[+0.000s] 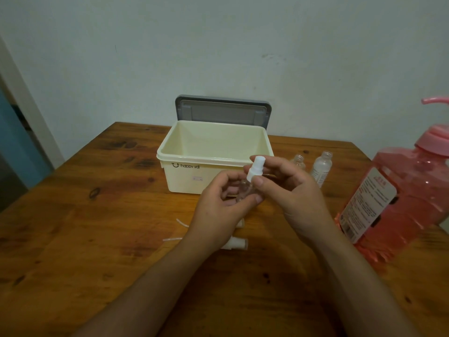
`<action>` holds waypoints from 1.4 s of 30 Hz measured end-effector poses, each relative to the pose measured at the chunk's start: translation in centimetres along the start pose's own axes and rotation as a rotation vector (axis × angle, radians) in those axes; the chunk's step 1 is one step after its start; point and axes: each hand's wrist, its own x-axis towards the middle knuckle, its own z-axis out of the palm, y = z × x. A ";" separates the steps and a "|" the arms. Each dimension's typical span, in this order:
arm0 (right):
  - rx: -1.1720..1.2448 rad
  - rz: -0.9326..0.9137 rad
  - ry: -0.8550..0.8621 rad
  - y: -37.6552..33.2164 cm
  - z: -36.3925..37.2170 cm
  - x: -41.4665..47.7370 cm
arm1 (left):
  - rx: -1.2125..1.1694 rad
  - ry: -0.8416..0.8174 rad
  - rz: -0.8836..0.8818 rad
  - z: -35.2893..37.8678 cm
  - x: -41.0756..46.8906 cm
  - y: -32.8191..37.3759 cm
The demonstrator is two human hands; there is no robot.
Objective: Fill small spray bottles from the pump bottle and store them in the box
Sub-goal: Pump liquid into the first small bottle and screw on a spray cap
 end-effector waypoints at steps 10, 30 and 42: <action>-0.028 0.006 -0.010 0.3 0.1 0.0 | -0.028 0.004 -0.005 0.0 -0.1 0.1; -0.038 -0.010 0.024 0.4 0.1 0.1 | -0.022 -0.010 0.012 0.0 -0.1 -0.1; -0.060 -0.026 0.106 0.3 0.3 0.1 | 0.012 -0.004 -0.008 -0.1 0.0 -0.2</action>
